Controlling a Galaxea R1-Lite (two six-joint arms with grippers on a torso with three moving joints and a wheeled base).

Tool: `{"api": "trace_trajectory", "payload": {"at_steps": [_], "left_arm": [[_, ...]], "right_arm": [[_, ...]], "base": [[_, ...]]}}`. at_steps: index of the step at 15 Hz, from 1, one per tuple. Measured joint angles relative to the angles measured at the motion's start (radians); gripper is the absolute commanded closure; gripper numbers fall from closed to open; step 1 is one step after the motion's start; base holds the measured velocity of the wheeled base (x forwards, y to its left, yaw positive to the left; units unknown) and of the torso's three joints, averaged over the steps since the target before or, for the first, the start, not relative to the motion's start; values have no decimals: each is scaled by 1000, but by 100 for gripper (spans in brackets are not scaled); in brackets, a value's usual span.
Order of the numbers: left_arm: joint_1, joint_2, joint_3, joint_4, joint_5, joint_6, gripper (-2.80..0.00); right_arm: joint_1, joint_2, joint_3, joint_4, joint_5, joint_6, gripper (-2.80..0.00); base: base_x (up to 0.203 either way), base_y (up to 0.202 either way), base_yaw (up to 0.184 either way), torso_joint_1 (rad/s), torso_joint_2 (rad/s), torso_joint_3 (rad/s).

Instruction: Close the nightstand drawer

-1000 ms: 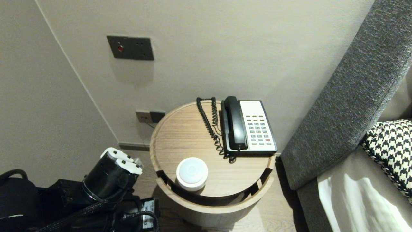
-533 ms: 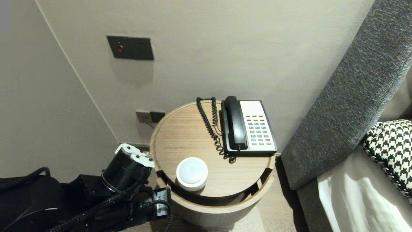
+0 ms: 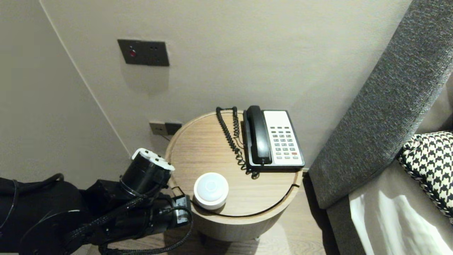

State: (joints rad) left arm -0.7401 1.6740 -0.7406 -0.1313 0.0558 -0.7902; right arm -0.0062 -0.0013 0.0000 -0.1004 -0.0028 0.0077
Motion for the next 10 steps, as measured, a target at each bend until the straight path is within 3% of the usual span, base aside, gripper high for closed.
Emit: {"api": "trace_trajectory", "payload": {"at_steps": [6,10], "left_arm": [[29,-12,-20,1,4,3,0],[30,-80,90,-4,6,21,0]], "right_arm": [[0,0,0,0,0,0,0],[0,0,0,0,0,0,0]], "base": [[0,0,0,0,0,0],[0,0,0,0,0,0]]}}
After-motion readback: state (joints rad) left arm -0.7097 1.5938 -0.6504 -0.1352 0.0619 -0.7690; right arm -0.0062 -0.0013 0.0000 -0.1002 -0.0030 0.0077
